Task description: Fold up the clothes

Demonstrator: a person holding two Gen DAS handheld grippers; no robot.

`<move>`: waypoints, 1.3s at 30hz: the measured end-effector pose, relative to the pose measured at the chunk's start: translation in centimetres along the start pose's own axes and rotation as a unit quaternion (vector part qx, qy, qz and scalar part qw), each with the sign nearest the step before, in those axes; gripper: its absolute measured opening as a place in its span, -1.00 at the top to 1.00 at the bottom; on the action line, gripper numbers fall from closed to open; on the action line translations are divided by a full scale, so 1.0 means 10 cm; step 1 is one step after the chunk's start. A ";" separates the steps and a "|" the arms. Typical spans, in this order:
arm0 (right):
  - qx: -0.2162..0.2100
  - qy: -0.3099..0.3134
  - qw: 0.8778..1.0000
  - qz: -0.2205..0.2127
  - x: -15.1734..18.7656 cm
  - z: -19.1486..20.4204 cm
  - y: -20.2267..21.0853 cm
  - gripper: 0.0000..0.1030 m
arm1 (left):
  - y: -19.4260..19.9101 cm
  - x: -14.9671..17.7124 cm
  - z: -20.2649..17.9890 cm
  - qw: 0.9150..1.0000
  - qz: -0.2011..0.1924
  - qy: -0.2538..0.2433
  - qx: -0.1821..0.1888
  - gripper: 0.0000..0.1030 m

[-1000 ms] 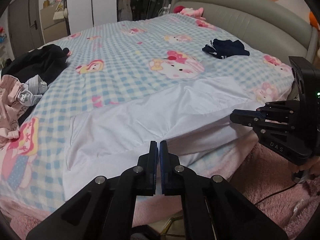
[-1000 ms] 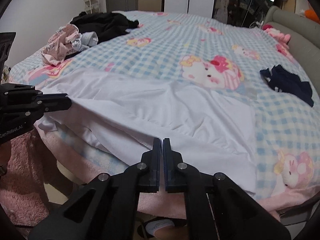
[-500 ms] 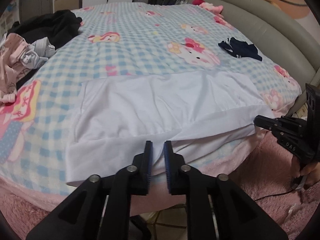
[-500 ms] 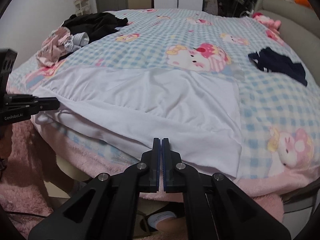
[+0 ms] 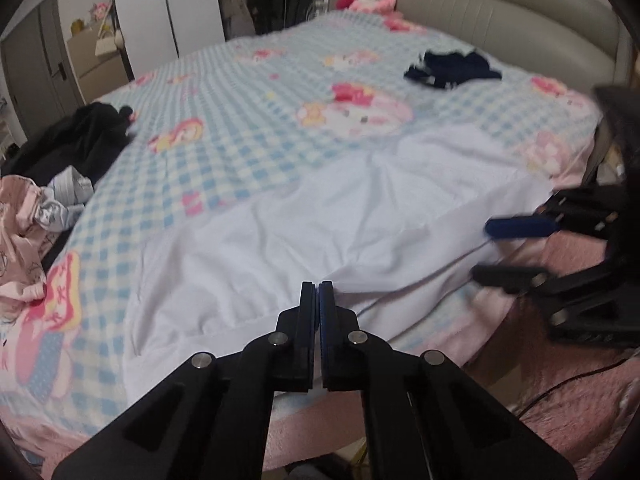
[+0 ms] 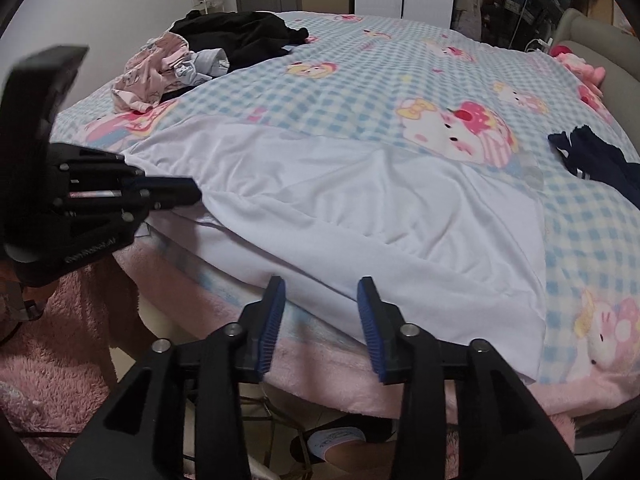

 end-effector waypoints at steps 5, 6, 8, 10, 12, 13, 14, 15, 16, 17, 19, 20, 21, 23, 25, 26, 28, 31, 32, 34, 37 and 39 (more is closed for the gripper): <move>0.006 -0.008 1.000 0.004 -0.05 -0.03 -0.07 0.18 | 0.23 0.07 -0.01 1.000 -0.015 -0.004 0.019 0.96; 0.008 -0.007 1.000 0.006 -0.05 -0.03 -0.10 0.18 | 0.21 0.10 -0.01 1.000 -0.009 -0.003 0.020 0.96; 0.011 -0.004 1.000 0.005 -0.06 -0.02 -0.13 0.18 | 0.10 0.15 0.00 1.000 0.008 0.001 0.016 0.96; 0.013 -0.006 1.000 0.001 -0.07 -0.03 -0.13 0.18 | 0.04 0.18 0.01 0.999 0.015 0.012 0.031 0.96; 0.014 -0.008 1.000 -0.003 -0.08 -0.05 -0.10 0.55 | 0.00 0.19 0.00 0.999 0.021 0.015 0.040 0.96; 0.016 -0.009 1.000 -0.007 -0.08 -0.06 -0.07 0.80 | -0.01 0.20 -0.01 0.999 0.025 0.014 0.045 0.96; 0.016 -0.009 1.000 -0.010 -0.08 -0.07 -0.04 0.95 | -0.04 0.21 -0.02 0.998 0.030 0.012 0.047 0.96; 0.014 -0.009 1.000 -0.013 -0.06 -0.07 -0.01 0.95 | -0.07 0.21 -0.02 0.998 0.035 0.012 0.046 0.96; 0.011 -0.008 1.000 -0.015 -0.05 -0.08 0.02 0.95 | -0.10 0.22 -0.03 0.998 0.041 0.012 0.045 0.96; 0.009 -0.008 1.000 -0.017 -0.04 -0.08 0.05 0.97 | -0.13 0.23 -0.03 0.998 0.047 0.012 0.045 0.96; 0.005 -0.007 1.000 -0.021 -0.01 -0.09 0.12 0.98 | -0.19 0.25 -0.02 0.997 0.057 0.019 0.050 0.96; 0.001 -0.007 1.000 -0.021 0.01 -0.10 0.14 0.98 | -0.20 0.25 0.00 0.996 0.058 0.024 0.056 0.95; -0.001 -0.008 1.000 -0.018 0.04 -0.12 0.13 0.98 | -0.22 0.26 0.01 0.996 0.060 0.029 0.063 0.95; -0.002 -0.014 1.000 -0.005 0.10 -0.16 0.07 0.98 | -0.24 0.28 0.03 0.995 0.062 0.036 0.071 0.95; -0.002 -0.027 1.000 0.014 0.15 -0.21 -0.02 0.98 | -0.24 0.29 0.05 0.994 0.064 0.042 0.075 0.94; -0.012 -0.033 0.999 0.016 0.17 -0.23 -0.03 0.97 | -0.23 0.29 0.05 0.994 0.064 0.046 0.075 0.94; -0.027 -0.037 0.999 0.005 0.16 -0.23 0.02 0.95 | -0.16 0.27 0.03 0.995 0.051 0.045 0.074 0.93; -0.035 -0.031 0.999 -0.007 0.11 -0.17 0.05 0.54 | -0.11 0.20 -0.09 0.998 0.036 0.019 0.047 0.43; -0.033 -0.029 0.999 -0.005 0.09 -0.15 0.04 0.46 | -0.13 0.18 -0.15 0.999 0.034 0.007 0.036 -0.12; -0.036 -0.034 0.999 0.002 0.04 -0.13 0.00 0.46 | -0.15 0.14 -0.26 0.999 0.026 -0.014 0.025 -0.14; -0.026 -0.045 0.999 0.015 0.02 -0.15 -0.06 0.45 | -0.18 0.08 -0.42 0.999 0.026 -0.043 0.017 -0.14; -0.015 -0.051 0.998 0.017 0.03 -0.18 -0.07 0.36 | -0.24 0.06 -0.49 0.998 0.033 -0.058 0.006 -0.14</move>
Point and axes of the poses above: each gripper's, at about its wrist camera, not at the fingertips, and y roughly against the way its jaws point, z to its left, x to its underside, the point moved 2 cm from there along -y, roughly the way its jaws point, and after that the axes turned 13 degrees about z, right-handed, at the moved point
